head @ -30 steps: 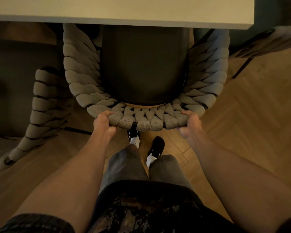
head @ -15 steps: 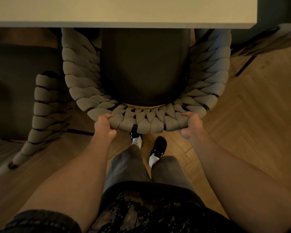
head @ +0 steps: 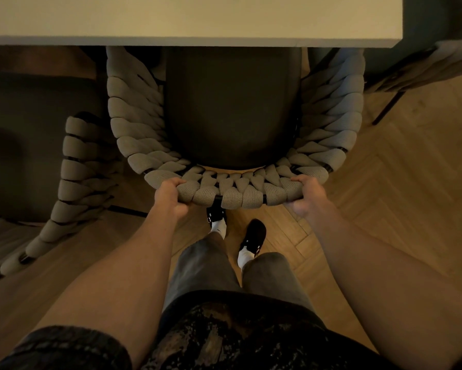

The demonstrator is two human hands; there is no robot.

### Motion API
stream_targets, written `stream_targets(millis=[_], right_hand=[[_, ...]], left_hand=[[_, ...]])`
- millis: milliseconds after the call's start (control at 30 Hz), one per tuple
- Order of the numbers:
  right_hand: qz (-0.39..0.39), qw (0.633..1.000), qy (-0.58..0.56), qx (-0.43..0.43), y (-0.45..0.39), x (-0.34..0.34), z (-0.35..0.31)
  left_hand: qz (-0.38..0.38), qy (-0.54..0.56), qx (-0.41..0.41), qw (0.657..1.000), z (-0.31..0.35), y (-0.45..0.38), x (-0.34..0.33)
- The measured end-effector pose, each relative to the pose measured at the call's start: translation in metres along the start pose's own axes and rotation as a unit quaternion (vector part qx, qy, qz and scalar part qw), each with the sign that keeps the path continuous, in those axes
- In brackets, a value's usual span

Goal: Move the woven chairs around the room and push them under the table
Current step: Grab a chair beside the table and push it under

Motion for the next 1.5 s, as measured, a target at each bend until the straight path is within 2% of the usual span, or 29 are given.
stream_targets(millis=[167, 300, 433, 567, 700, 833, 1000, 1133, 1367, 1500], right_hand=[[-0.013, 1.0, -0.001, 0.007, 0.005, 0.0, -0.005], [-0.055, 0.998, 0.012, 0.006, 0.011, 0.006, -0.001], [-0.08, 0.995, 0.037, 0.042, 0.018, 0.02, 0.002], [-0.078, 0.991, 0.066, 0.091, 0.032, 0.035, 0.01], [-0.07, 0.977, 0.153, 0.131, 0.041, 0.052, 0.021], [-0.084, 0.943, 0.266, 0.181, 0.049, 0.066, 0.034], [-0.1, 0.909, 0.337, 0.222, 0.06, 0.07, 0.05], [-0.121, 0.878, 0.399, 0.233, 0.069, 0.064, 0.074], [-0.16, 0.789, 0.528, 0.271, 0.103, 0.035, 0.138], [-0.181, 0.75, 0.576, 0.27, 0.128, 0.01, 0.186]], left_hand=[[-0.018, 0.021, -0.006, 1.0, -0.002, -0.001, -0.004], [-0.033, 0.0, -0.001, 0.999, -0.002, 0.0, 0.001], [-0.052, 0.002, 0.007, 0.999, -0.006, 0.014, 0.011], [-0.085, -0.008, -0.021, 0.996, -0.011, 0.031, 0.031], [-0.054, -0.034, -0.069, 0.996, -0.016, 0.039, 0.06], [-0.038, -0.063, -0.098, 0.993, -0.027, 0.046, 0.089], [-0.009, -0.077, -0.13, 0.989, -0.046, 0.05, 0.125], [-0.012, -0.073, -0.12, 0.99, -0.065, 0.053, 0.163], [0.015, -0.041, -0.091, 0.995, -0.09, 0.042, 0.255], [0.043, -0.01, -0.077, 0.996, -0.098, 0.028, 0.318]])
Point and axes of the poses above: each hand's wrist, its own y-axis away from the middle knuckle, its own x-axis out of the back of the hand, z = x × y, the point moved 3 cm from there along -y, towards the middle knuckle, and after that the axes turned 14 degrees about z, right-handed, at the moved point
